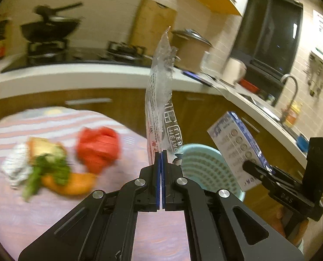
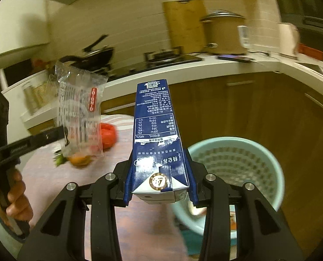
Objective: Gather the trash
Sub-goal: 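Drop the carton and wrapper into the blue basket by opening both tools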
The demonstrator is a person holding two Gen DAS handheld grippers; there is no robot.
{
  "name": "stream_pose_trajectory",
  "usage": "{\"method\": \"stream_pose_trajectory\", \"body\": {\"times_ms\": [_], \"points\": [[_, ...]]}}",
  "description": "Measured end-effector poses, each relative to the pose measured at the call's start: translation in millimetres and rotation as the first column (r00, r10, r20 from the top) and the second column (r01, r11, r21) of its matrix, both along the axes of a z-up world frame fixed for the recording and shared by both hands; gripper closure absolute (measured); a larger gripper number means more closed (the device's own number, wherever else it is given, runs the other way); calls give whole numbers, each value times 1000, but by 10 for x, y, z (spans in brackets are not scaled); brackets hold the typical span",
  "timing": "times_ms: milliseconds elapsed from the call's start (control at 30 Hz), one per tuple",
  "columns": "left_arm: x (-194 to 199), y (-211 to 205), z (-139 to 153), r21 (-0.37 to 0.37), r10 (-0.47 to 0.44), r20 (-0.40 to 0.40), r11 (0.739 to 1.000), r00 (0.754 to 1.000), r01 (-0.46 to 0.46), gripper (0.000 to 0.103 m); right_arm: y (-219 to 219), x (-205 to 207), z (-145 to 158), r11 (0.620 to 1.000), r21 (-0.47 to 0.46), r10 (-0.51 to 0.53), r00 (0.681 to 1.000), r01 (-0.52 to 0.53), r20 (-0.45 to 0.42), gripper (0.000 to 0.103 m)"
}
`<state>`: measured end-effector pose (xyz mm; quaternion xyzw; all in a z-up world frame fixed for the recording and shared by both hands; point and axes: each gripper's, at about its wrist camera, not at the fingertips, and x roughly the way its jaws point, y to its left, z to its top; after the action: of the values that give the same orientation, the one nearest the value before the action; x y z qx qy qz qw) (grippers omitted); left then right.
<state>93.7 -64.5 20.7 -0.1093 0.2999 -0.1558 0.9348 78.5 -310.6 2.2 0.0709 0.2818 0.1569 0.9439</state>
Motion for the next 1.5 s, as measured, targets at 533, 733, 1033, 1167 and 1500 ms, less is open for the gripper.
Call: {"method": "stream_pose_trajectory", "body": {"times_ms": [533,733,1033,1167,1500], "points": [[638,-1225,-618,10,-208,-174,977,963,213,103,-985,225,-668,967,-23,-254,952,254,-169,67],[692,-1401,-816,37,-229,-217,969,949,243,103,-1065,304,-834,963,-25,-266,940,267,-211,67],[743,-1490,-933,57,-243,-260,962,934,266,100,-955,392,-925,964,-57,-267,931,261,-251,62],[730,-1430,-919,70,-211,-251,969,945,235,69,-926,383,-916,963,-71,-271,929,262,-250,56],[560,-1016,-676,49,-149,-193,986,970,162,64,-617,289,-649,979,-75,-202,960,191,-192,56]]}}
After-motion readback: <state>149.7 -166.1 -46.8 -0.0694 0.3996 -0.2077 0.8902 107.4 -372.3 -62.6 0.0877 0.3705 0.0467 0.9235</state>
